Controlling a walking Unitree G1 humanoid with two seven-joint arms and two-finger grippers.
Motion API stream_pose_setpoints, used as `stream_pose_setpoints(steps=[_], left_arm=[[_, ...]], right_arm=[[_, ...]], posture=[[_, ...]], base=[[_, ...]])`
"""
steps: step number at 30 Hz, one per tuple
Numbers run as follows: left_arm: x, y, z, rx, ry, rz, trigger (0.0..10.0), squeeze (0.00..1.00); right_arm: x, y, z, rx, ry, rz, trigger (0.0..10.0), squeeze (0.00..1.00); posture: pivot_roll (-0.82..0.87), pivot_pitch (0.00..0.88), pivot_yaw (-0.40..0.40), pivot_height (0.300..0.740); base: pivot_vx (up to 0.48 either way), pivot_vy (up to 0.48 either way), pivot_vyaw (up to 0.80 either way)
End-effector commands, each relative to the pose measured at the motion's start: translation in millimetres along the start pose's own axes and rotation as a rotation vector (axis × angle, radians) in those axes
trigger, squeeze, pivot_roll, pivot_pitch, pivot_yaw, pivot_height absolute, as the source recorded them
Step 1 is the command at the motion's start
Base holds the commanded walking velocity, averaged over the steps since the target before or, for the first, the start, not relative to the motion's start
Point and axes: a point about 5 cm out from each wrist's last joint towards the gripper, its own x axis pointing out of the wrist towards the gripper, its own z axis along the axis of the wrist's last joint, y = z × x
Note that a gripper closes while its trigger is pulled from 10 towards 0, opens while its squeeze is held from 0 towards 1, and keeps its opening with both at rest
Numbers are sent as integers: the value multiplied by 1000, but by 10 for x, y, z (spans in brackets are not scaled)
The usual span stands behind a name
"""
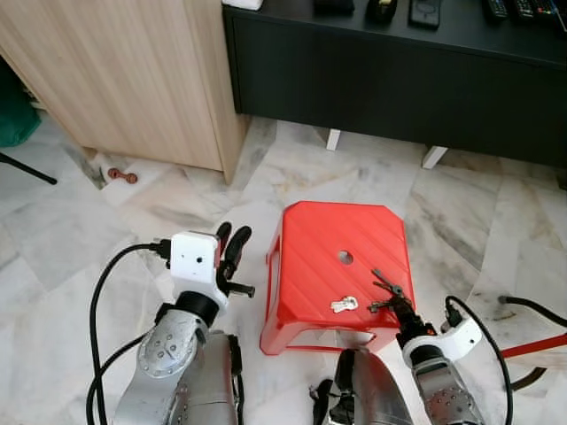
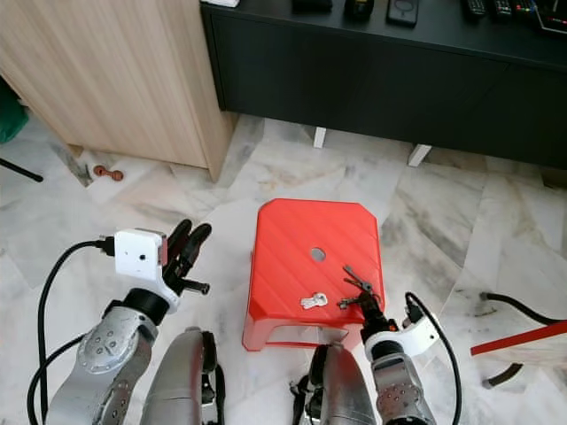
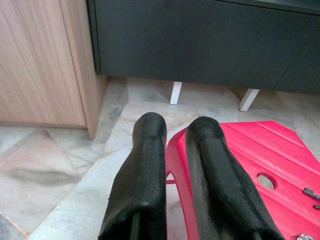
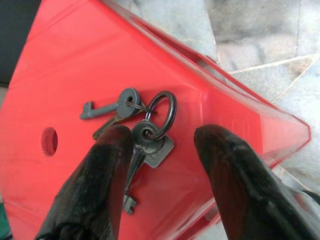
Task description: Hang keys on a hook
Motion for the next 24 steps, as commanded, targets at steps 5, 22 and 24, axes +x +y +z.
stream_pose_setpoints(steps=[5,22,24], left_arm=[[-33,-41,-56,25,24,-21,10000,0],[-41,-47,-55,27,26,-23,10000,0],[-44,-44,-59,29,28,-21,10000,0]], right_arm=[[-34,-114,22,24,-30,-27,10000,0],[41,-7,-2,19,-26,12,10000,0],[37,-20,-18,19,-21,4,10000,0]], posture=[[206,306,-60,635],[207,312,-59,635],[207,312,-59,635]], base=[[0,0,0],[0,0,0],[0,0,0]])
